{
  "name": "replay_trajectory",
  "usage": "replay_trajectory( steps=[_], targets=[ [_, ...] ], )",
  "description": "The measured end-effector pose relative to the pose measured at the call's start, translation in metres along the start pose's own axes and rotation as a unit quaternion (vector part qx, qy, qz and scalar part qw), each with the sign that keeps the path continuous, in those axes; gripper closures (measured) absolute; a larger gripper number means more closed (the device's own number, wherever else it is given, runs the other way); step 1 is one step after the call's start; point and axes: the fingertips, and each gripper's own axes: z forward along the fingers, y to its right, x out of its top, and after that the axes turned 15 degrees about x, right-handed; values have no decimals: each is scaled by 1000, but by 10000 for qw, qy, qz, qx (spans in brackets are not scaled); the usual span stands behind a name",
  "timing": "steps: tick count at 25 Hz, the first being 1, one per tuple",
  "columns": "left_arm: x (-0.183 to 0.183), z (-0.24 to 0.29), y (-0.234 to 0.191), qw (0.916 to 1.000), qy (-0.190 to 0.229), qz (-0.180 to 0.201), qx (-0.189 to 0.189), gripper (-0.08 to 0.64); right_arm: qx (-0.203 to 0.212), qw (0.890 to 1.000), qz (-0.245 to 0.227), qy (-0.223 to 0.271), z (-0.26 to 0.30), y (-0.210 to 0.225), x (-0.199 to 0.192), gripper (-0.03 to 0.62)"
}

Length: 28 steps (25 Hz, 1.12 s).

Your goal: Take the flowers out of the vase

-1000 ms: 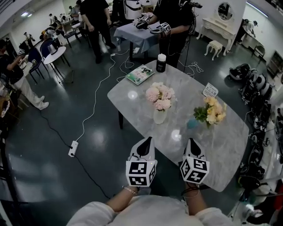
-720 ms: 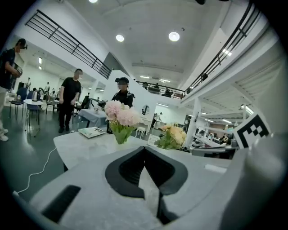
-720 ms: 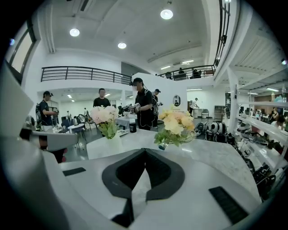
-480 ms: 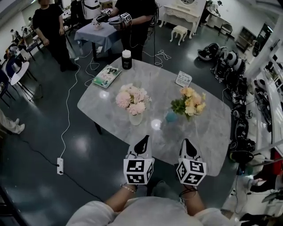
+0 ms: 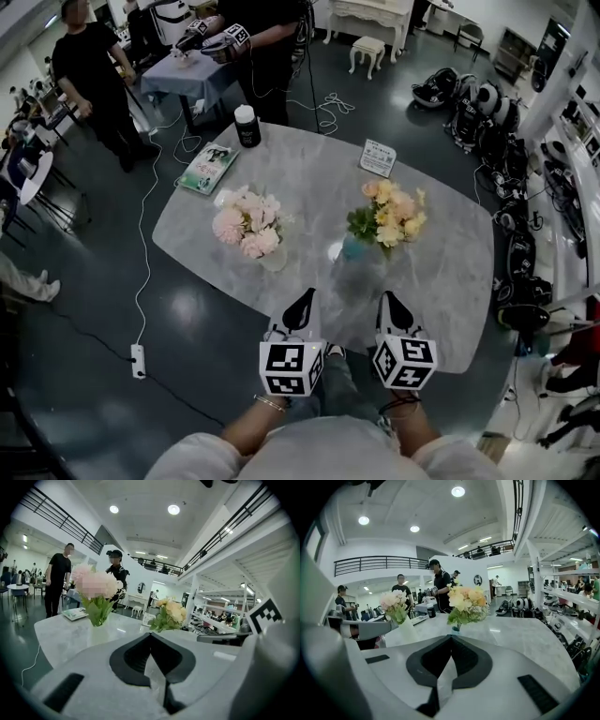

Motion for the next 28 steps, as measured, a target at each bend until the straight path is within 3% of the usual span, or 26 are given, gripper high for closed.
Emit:
replay_trajectory(
  steps=[8, 18, 28],
  targets=[
    [-9, 24, 1, 9999, -100, -69, 42, 551, 452, 9989, -14, -137, 28, -5, -4, 591],
    [-48, 61, 12, 9989, -305, 57, -356, 551, 316, 9983, 375, -314, 50, 26, -46, 591],
    [-88, 96, 12, 9979, -462, 185, -420, 551, 373, 9965, 701, -255, 71, 53, -82, 591]
  ],
)
